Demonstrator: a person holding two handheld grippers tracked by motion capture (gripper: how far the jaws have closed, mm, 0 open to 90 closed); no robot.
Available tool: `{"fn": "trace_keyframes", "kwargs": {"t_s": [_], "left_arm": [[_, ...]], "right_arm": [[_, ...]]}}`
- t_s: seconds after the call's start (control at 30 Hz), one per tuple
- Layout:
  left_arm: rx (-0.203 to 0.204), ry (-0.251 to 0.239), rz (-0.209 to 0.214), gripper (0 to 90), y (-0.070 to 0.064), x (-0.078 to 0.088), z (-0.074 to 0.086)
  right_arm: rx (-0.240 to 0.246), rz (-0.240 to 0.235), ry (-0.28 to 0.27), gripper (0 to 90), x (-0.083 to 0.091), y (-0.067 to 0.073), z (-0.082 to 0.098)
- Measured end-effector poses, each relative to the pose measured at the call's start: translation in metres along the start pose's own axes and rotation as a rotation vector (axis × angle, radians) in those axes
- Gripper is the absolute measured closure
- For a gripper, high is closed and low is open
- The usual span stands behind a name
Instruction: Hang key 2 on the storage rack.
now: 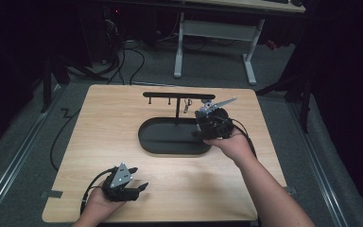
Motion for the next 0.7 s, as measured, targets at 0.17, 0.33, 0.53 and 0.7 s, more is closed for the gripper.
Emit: {"fn": "trace_keyframes", "kwargs": {"t_s": [0.17,0.33,0.53,0.7], "left_arm": [[-0.003,0.001,0.001,33.0,-0.002,0.000,0.000],[0.001,0.004,0.002,33.0,-0.001,0.000,0.000],[0.008,0.003,0.006,33.1,-0.001,0.000,0.000],[0.010,0.004,0.010,33.1,-0.002,-0.002,0.001]], "right_arm": [[0.016,0.029,-0.010,43.7,-0.003,0.005,0.019],[-0.021,0.041,-0.065,39.6,-0.003,0.014,0.047],[-0.011,0.100,-0.138,29.8,0.000,0.021,0.086],[0.000,0.195,-0.186,24.2,-0.006,0.030,0.138]]}}
Point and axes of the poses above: each handheld gripper's, and its own axes: x roughly backward along the jaws, z roughly out of its underside, y roughly to its left, the point moved 4 cm from there along -x, roughly forward along the jaws, and after that the axes turned 9 degrees about x, right-handed, at the moved point
